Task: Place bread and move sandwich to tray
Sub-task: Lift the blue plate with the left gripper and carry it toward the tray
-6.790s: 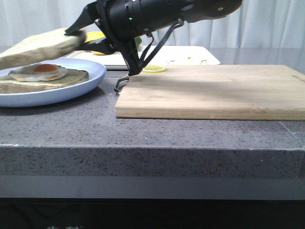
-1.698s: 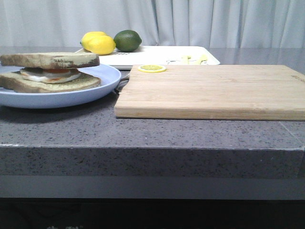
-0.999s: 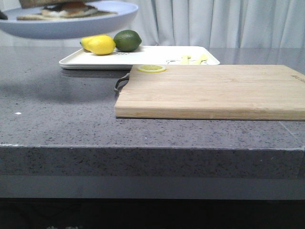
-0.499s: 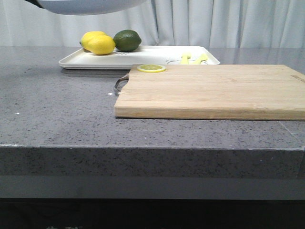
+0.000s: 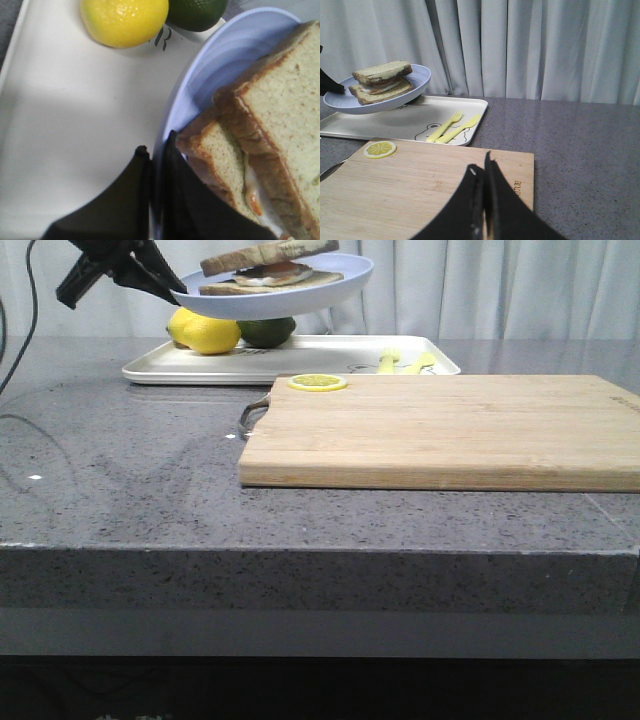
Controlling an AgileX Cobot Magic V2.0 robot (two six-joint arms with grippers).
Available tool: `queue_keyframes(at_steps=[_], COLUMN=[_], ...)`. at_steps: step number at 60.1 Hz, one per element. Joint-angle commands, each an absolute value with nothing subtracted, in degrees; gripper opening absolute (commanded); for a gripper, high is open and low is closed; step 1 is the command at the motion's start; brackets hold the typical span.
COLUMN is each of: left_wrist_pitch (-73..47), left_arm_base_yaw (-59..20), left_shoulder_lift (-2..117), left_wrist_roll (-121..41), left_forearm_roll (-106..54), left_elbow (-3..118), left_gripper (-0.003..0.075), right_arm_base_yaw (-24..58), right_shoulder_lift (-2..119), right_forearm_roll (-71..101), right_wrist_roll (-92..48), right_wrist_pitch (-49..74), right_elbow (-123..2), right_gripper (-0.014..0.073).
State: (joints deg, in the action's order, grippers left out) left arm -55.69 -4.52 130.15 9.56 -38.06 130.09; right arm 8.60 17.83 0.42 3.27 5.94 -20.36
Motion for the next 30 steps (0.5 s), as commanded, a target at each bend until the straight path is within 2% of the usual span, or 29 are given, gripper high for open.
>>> queue_keyframes(at_steps=[1, 30], left_wrist_pitch=[-52.2, -50.7], left_arm_base_yaw=[-5.2, -5.1], left_shoulder_lift=[127.7, 128.0], left_wrist_roll=[11.2, 11.6], left_forearm_roll=[-42.2, -38.0], left_elbow=[134.8, 135.3], left_gripper=[-0.0018, -0.0018], right_arm_base_yaw=[8.5, 8.5], right_shoulder_lift=[18.0, 18.0], right_forearm_roll=[0.5, 0.5], right_wrist_roll=[3.3, 3.3], right_wrist_pitch=[1.1, 1.1], right_elbow=[-21.8, -21.8], right_gripper=[-0.0059, -0.0059])
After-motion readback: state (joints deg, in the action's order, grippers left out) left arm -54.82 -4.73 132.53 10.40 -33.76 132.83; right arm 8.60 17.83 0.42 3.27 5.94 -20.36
